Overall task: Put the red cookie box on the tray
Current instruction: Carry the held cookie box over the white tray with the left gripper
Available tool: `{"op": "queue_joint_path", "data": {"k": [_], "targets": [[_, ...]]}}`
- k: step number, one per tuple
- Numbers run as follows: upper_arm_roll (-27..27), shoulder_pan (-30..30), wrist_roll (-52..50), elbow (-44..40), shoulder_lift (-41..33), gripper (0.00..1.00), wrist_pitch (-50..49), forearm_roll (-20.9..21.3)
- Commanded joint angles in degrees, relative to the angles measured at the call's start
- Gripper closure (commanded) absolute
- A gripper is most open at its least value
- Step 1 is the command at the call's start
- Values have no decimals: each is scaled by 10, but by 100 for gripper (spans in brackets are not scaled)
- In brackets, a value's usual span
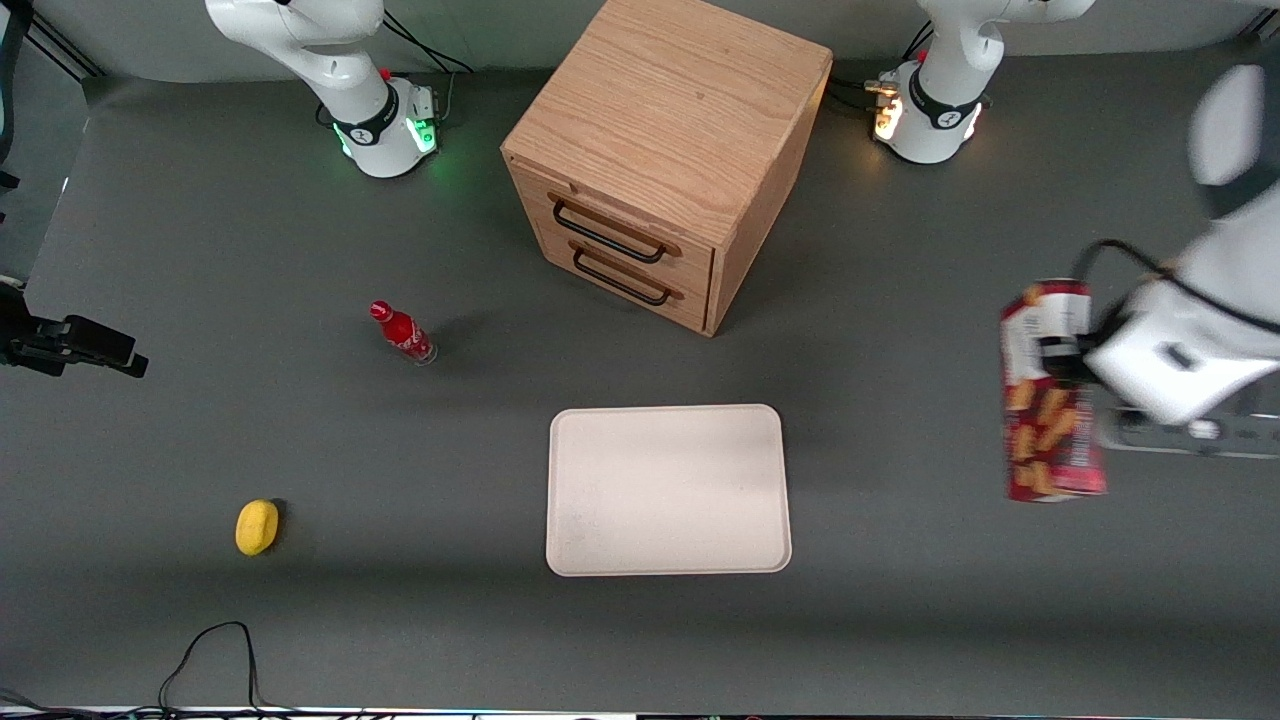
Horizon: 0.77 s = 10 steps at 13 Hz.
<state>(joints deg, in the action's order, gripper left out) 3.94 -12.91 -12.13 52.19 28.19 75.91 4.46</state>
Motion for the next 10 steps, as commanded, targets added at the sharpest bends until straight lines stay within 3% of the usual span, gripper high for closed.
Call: {"op": "queue_joint_path", "data": {"k": [1,5,10], "targets": [[-13,-96,-122,1,17,100,34,8],[-15,-186,-265,1,42,100,94,10],[-18,-181,-258,23,70,100,122,17]]}}
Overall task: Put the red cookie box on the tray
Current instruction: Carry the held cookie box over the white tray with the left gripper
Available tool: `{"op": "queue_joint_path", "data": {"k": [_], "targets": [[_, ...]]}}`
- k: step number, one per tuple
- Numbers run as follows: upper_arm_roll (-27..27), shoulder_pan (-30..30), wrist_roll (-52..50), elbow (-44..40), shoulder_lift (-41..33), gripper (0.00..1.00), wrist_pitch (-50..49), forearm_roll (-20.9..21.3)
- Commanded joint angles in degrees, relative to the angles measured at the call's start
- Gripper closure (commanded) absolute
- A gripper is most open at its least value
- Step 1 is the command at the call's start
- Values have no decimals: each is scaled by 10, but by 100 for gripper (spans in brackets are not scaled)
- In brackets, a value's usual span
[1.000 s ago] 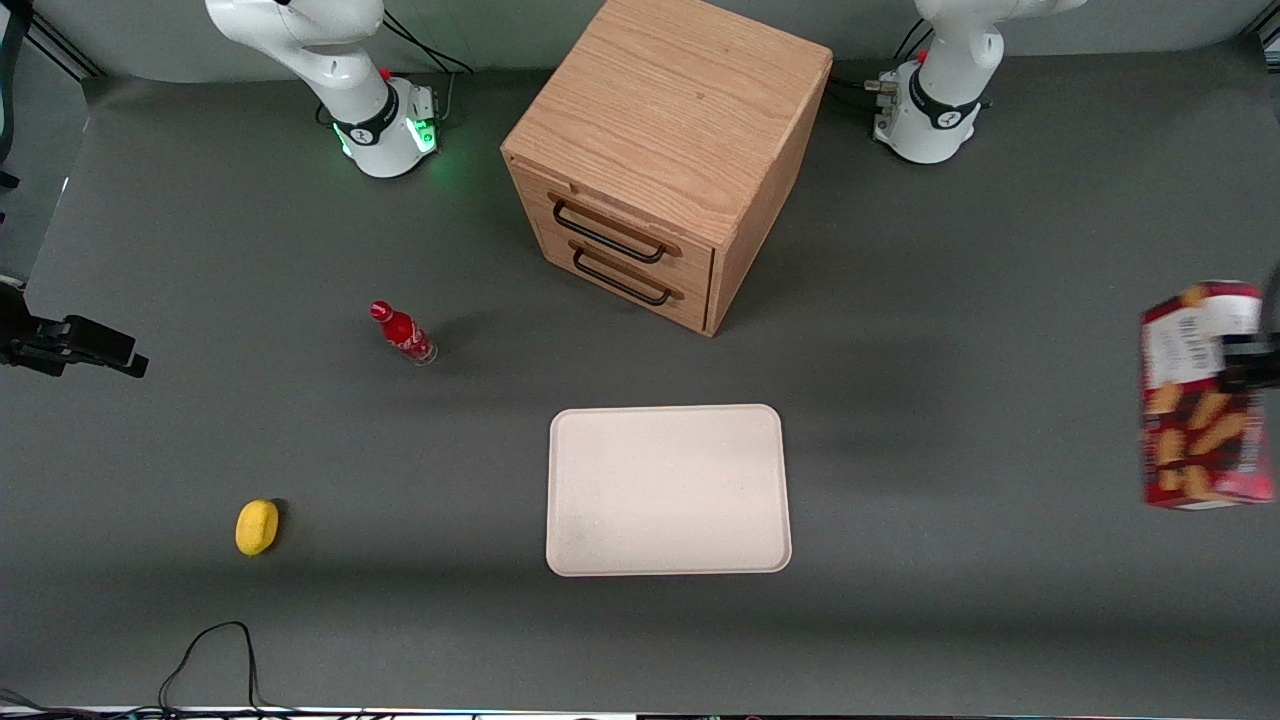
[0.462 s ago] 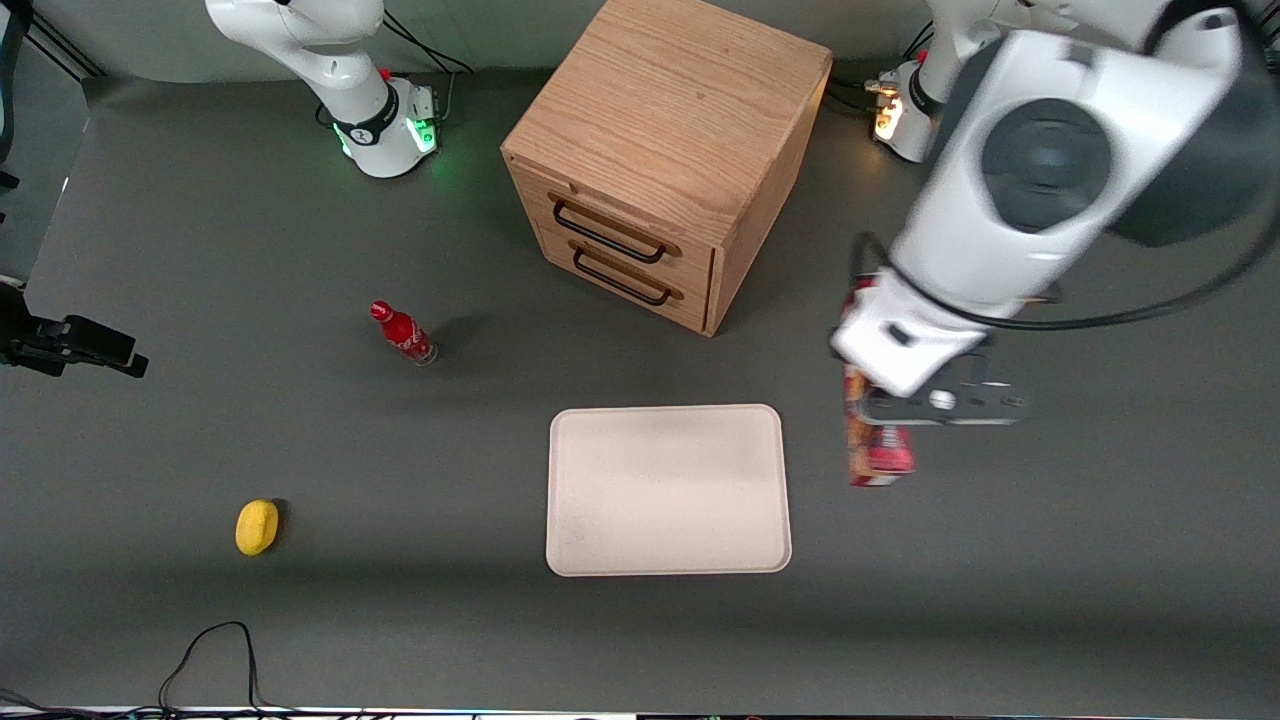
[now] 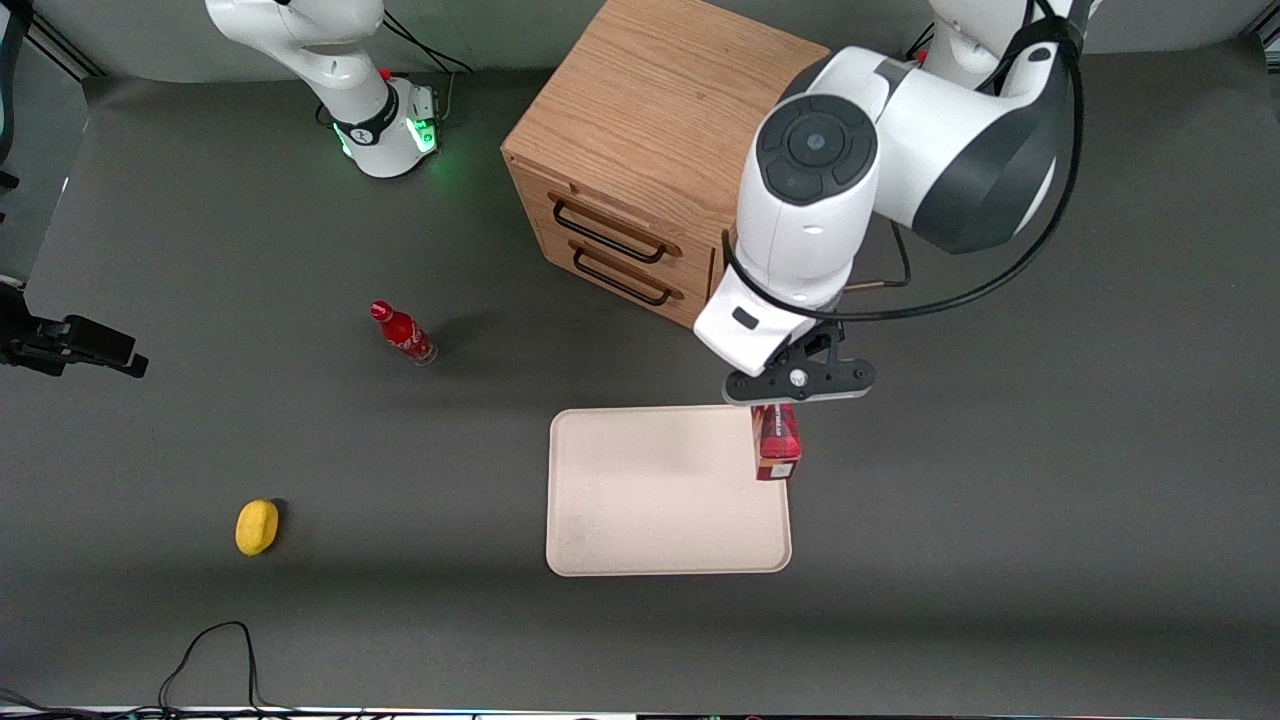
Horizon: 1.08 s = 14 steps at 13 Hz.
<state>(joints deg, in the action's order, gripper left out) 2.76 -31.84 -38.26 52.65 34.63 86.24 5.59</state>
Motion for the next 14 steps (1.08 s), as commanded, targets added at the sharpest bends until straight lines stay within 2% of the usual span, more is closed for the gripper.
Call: {"op": "queue_joint_path", "data": {"k": [1,5,11,14], "targets": [[-7,13,6,39,8,100,45,5],[-6,24,13,144,21,100,181,2],[-5,35,20,152,118,100,285,1],[-4,38,20,153,133,100,296,-9]]}}
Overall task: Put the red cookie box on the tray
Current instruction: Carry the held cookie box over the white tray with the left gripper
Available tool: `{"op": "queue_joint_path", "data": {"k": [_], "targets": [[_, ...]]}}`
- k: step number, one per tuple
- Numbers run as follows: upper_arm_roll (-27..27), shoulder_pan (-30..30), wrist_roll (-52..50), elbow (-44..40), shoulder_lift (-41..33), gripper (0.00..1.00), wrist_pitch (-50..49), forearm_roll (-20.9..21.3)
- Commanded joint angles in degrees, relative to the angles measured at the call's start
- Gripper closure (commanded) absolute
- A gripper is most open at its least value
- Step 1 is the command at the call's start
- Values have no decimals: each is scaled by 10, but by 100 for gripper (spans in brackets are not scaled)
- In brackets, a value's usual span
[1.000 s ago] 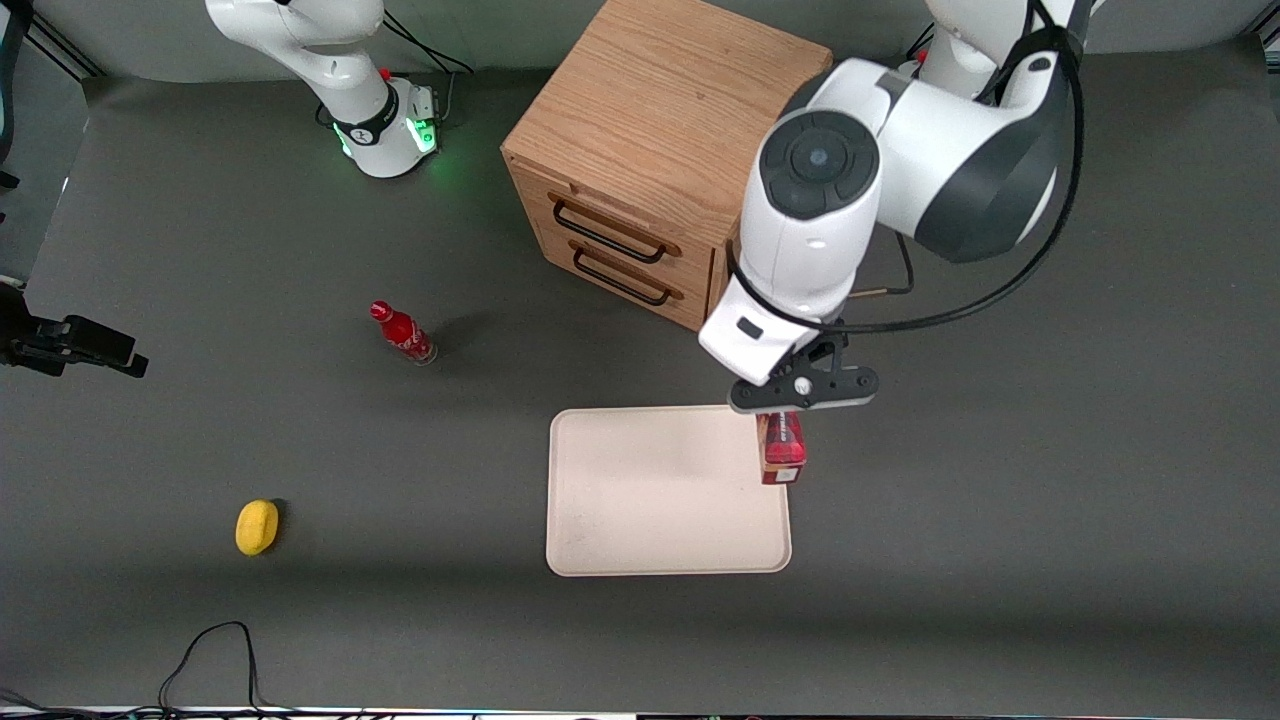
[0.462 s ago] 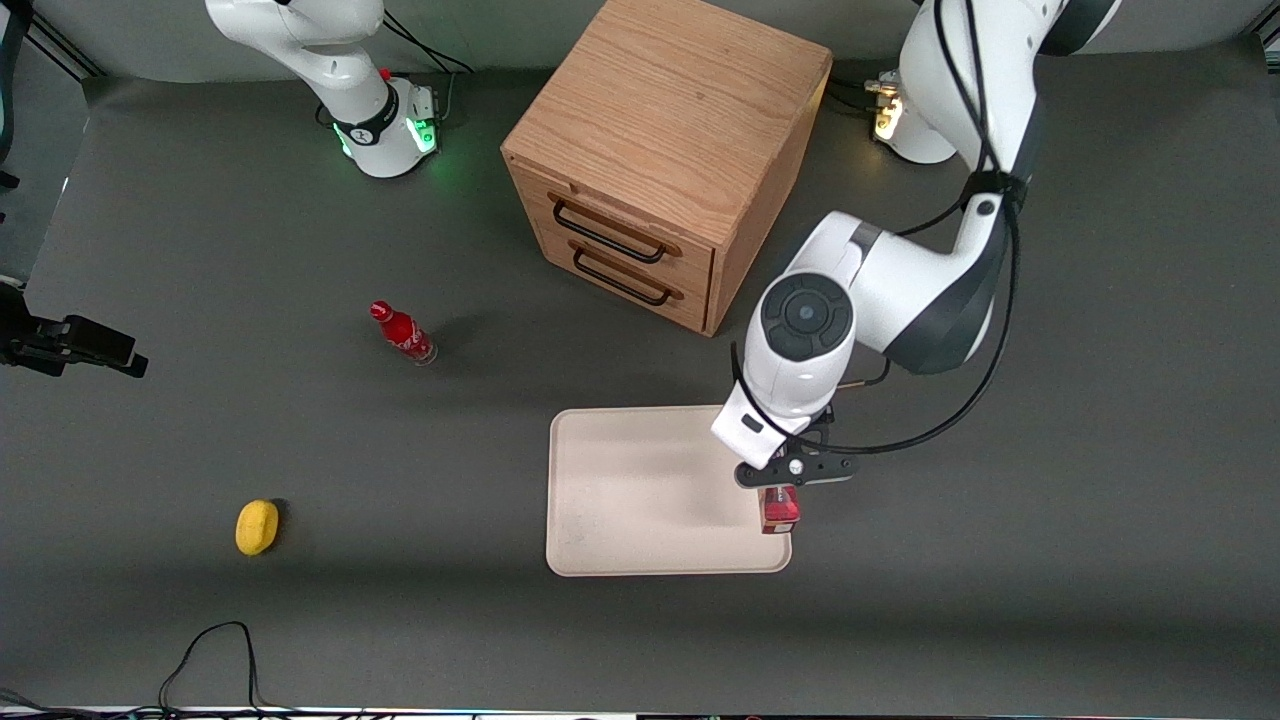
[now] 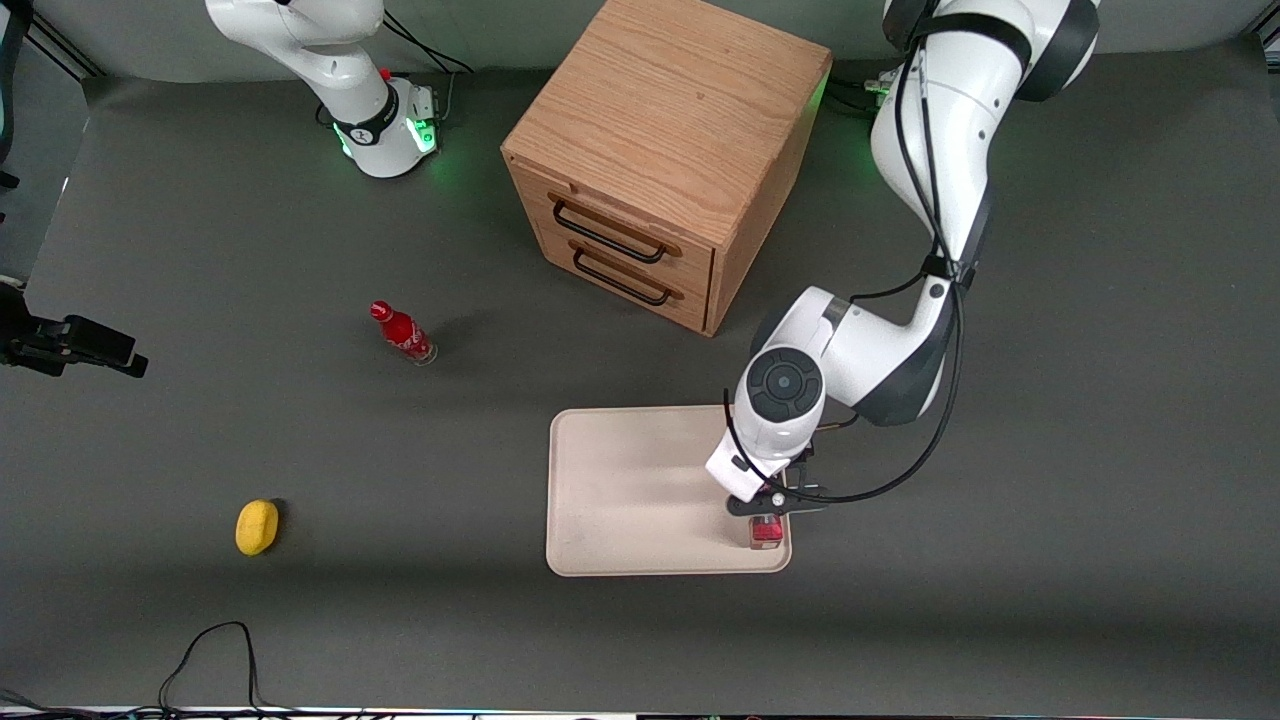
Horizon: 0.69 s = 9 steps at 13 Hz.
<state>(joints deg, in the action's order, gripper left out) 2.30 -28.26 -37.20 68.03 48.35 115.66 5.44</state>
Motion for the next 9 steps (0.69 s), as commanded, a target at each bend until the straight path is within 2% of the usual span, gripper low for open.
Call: {"op": "queue_joint_path", "data": {"k": [1,6,7,8,9], "targets": [[1,7,9,-2,-2,100,2,-20],[1,11,9,-2,4,99,18,-32],[1,12,9,-2,4,43,19,-33],[1,12,9,-2,4,16,18,-33],[1,12,8,-2,2,0,10,-33]]}}
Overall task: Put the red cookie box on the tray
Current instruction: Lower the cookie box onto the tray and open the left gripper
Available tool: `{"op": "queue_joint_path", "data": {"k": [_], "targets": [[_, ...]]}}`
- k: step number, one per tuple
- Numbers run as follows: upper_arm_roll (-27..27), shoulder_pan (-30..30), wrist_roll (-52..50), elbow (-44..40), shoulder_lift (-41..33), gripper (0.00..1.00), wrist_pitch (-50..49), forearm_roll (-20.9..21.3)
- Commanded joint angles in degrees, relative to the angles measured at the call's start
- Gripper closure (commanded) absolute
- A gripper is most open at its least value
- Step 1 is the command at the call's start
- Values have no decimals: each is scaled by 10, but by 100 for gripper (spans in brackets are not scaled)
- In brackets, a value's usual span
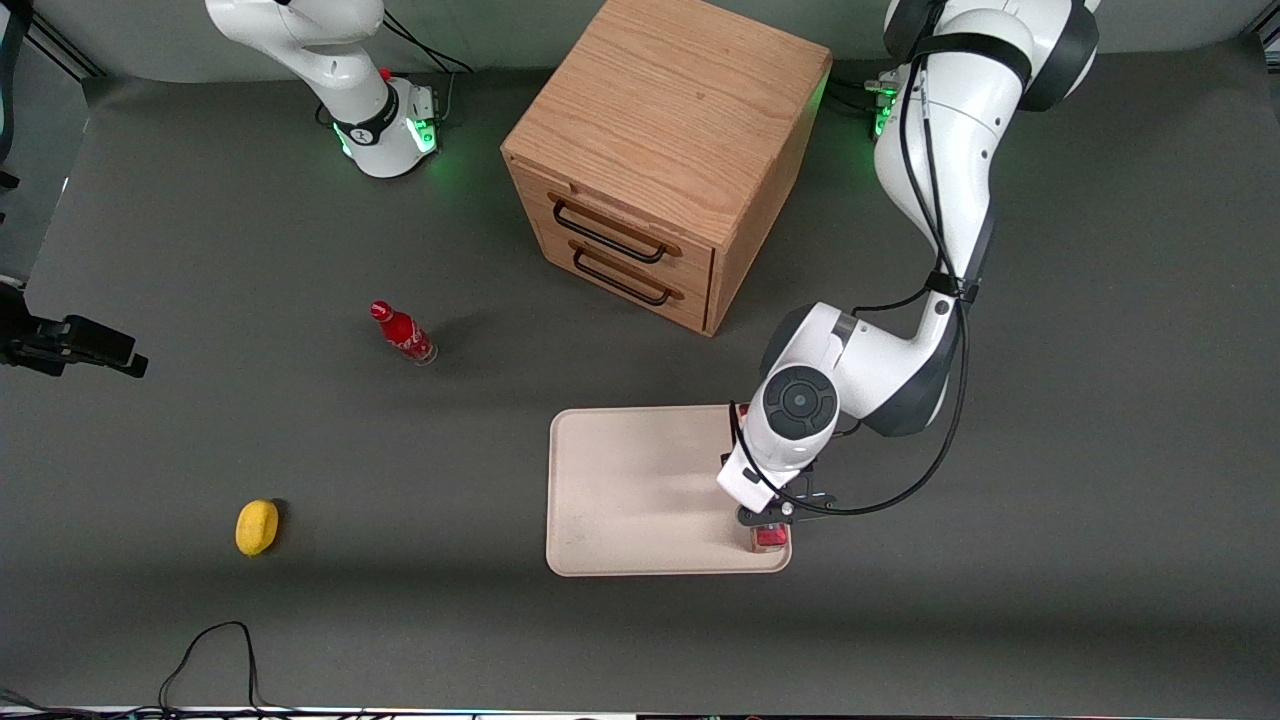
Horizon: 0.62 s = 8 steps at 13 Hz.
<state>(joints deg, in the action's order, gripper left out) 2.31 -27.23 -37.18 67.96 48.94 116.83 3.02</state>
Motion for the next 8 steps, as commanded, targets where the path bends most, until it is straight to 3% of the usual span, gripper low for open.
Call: {"op": "queue_joint_path", "data": {"k": [1,4,8], "targets": [[1,2,6,-1,-9,0,-6,-10],[1,4,0,-6,-42,0,-58,-11],[1,9,5,-5,-158,0,-182,-12]]}}
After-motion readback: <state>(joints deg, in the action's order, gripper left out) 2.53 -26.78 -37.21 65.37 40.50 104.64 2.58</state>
